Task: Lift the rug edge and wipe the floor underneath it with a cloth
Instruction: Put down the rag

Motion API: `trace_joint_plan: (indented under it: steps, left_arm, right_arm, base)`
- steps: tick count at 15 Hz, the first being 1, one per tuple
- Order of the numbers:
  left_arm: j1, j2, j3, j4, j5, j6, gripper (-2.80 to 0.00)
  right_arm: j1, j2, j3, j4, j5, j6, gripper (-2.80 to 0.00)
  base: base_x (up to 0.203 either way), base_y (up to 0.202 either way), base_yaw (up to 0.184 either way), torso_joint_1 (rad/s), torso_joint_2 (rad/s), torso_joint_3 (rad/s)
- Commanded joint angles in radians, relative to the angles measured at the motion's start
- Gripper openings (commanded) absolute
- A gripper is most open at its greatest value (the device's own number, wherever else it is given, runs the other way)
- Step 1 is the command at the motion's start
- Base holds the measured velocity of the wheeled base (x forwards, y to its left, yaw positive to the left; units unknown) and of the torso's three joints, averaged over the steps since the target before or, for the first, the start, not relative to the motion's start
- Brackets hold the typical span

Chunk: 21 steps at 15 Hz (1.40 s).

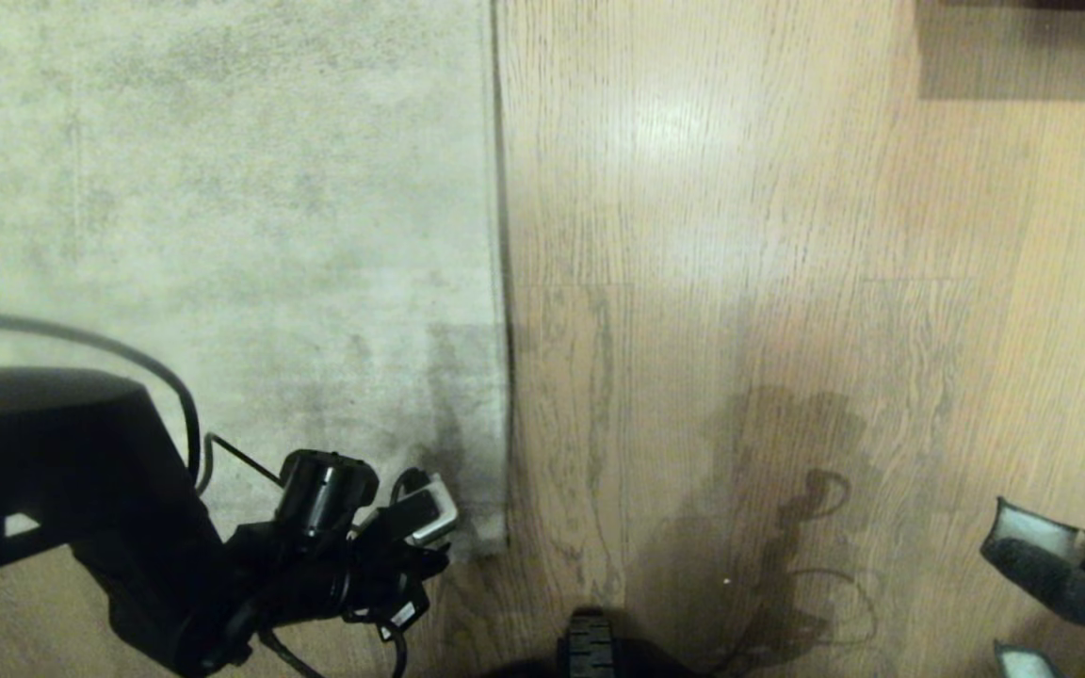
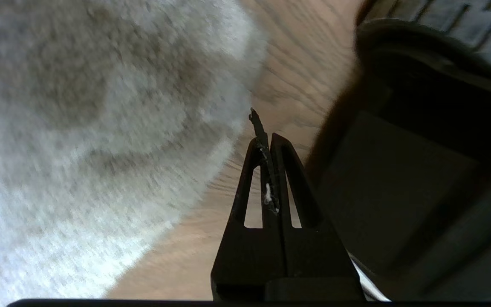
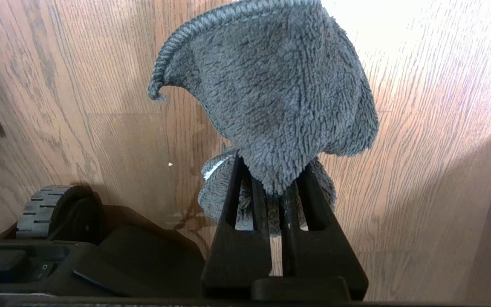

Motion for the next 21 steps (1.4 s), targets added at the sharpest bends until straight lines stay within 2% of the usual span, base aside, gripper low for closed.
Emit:
trace_joint_plan:
  steps: [1,3,7,11,12,13,17,21]
  left_arm:
    - [0.007,0.027,-0.031,-0.002,0.009,0.014,-2.80]
    - [0.034,0.015,-0.026,0.004,0.009,0.019,-2.80]
    - [0.119,0.041,-0.076,0.004,0.006,0.113,-2.80]
    - [0.125,0.094,-0.161,-0.005,-0.012,0.149,-2.80]
    - [0.120,0.105,-0.182,-0.005,-0.046,0.152,-2.80]
    - [0.114,0.110,-0.191,-0.005,-0.068,0.153,-2.80]
    - [0.101,0.061,-0.175,0.004,-0.066,0.139,-2.80]
    - [0.108,-0.090,-0.136,0.004,-0.057,0.070,-2.80]
  right_arm:
    - [0.000,0.001,0.001,0.000,0.000,0.000,-2.80]
    - [0.000,0.001,0.000,0.000,-0.001,0.000,-2.80]
    - [0.000,0.001,0.000,0.000,-0.001,0.000,-2.80]
    - [0.000,0.001,0.000,0.000,0.000,0.000,-2.80]
    - [0.000,0.001,0.001,0.000,-0.001,0.000,-2.80]
    - [0.000,0.001,0.001,0.000,0.000,0.000,-2.80]
    - [0.000,0.001,0.000,0.000,0.000,0.000,-2.80]
    - [0.000,0.001,0.001,0.000,-0.001,0.000,-2.80]
  base:
    - [0.000,0.000,0.000,0.000,0.00,0.000]
    - [0.000,0.000,0.000,0.000,0.00,0.000]
    - [0.000,0.000,0.000,0.000,0.00,0.000]
    - [0.000,0.000,0.000,0.000,0.00,0.000]
    - [0.000,0.000,0.000,0.000,0.00,0.000]
    - [0.000,0.000,0.000,0.000,0.00,0.000]
    - [0.000,0.000,0.000,0.000,0.00,0.000]
    - [0.000,0.000,0.000,0.000,0.00,0.000]
